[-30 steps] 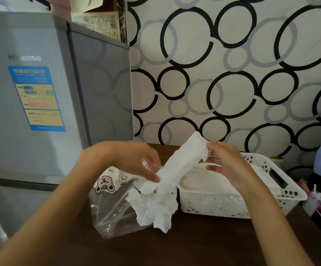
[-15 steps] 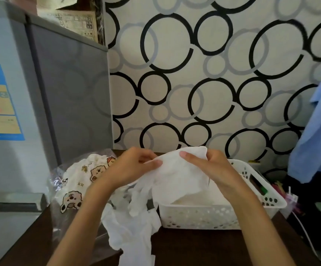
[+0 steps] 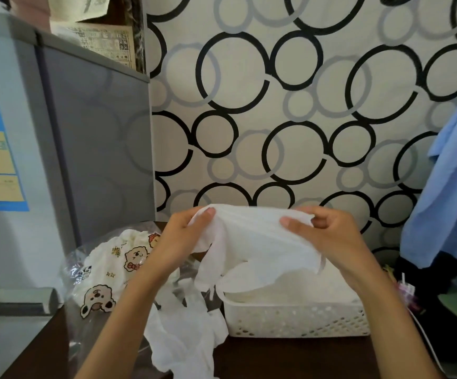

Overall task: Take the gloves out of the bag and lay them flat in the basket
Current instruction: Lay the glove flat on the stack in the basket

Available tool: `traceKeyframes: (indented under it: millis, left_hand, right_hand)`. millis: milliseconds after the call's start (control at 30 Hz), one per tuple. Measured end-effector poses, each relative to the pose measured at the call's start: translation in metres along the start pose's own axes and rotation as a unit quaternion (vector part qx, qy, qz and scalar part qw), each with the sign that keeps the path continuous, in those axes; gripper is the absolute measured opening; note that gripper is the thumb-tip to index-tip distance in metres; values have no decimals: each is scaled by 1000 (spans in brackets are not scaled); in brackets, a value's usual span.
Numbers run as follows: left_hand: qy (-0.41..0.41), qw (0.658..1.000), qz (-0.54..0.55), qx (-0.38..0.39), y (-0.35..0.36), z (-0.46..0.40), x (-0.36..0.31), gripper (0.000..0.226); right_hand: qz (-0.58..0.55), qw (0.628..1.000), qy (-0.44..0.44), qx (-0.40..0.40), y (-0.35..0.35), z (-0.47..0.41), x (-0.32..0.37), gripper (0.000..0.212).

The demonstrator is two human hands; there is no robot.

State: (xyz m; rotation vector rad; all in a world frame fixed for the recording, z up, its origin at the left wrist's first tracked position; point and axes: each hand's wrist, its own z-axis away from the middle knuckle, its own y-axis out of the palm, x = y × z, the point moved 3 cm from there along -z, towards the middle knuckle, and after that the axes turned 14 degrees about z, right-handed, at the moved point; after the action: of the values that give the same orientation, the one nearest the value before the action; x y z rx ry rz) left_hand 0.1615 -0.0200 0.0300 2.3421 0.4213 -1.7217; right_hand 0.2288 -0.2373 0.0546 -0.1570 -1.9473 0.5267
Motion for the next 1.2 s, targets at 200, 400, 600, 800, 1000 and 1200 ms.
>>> traceKeyframes:
  millis: [200,400,600,800,1000,1200]
  left_hand:
    - [-23,999,24,-36,11,2,-9,30]
    - [-1,996,43,-83,28,13,-17,25]
    - [-61,989,78,-109,32,10,-20,24]
    - [136,973,-56,-180,11,13,-45,29]
    - [-36,973,-227,2,24,-27,-11,34]
    - [-132,925,-321,154,58,-71,40,21]
  right_hand:
    - [-64,995,66,24,-14,-4,-12,17]
    - [-113,987,21,-109,-9,-7,-2,15]
    - [17,965,-100,-240,-5,0,7,12]
    - [-31,968,-165,-185,-1,3,25,13]
    - [81,993,-9,-90,-11,-19,-38,10]
    - [125,978,140,-88,-24,-24,-96,30]
